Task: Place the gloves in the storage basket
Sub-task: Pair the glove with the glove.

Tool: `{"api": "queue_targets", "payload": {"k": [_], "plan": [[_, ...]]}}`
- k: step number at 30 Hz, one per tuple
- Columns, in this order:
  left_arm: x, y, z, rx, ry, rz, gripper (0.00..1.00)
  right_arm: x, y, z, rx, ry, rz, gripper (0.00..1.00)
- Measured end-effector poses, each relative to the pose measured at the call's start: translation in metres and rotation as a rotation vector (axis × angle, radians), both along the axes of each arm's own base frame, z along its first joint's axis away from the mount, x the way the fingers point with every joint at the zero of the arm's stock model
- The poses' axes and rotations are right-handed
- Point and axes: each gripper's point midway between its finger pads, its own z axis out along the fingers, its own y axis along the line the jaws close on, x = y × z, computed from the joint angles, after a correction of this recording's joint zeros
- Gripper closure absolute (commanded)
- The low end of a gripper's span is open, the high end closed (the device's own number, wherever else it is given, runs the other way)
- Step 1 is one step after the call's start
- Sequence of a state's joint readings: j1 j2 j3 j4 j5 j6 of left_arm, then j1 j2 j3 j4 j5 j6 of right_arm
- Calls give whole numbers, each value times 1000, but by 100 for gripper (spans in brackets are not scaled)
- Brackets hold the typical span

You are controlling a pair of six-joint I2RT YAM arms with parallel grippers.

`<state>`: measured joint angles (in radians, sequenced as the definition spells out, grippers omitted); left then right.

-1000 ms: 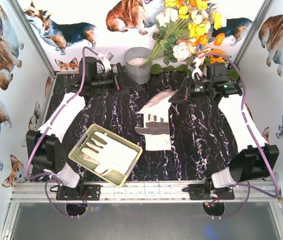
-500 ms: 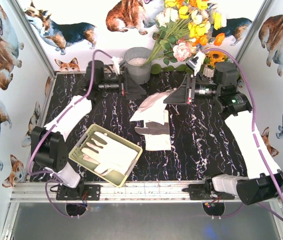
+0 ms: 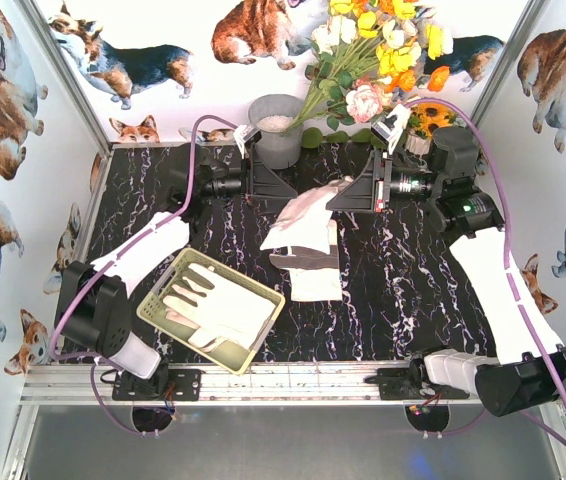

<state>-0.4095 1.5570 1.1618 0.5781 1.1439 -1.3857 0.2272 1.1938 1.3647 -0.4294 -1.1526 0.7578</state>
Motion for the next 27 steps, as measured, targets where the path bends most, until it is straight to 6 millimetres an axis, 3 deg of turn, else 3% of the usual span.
{"api": "queue_targets", "payload": {"k": [9,20,23,27], "plan": [[-13,-1,0,1,19,-41,0,-1,3,5,17,-31,15,100],[-18,-7,-2,7,20,-50,0,-5,3,-10,4,-1,33,100],[-14,-6,-4,21,14,3,6,-10,1,-20,-23,16,27,100],[-10,-4,-3,29,-6,64,27,-18,-3,-43,-67,69,11,100]]}}
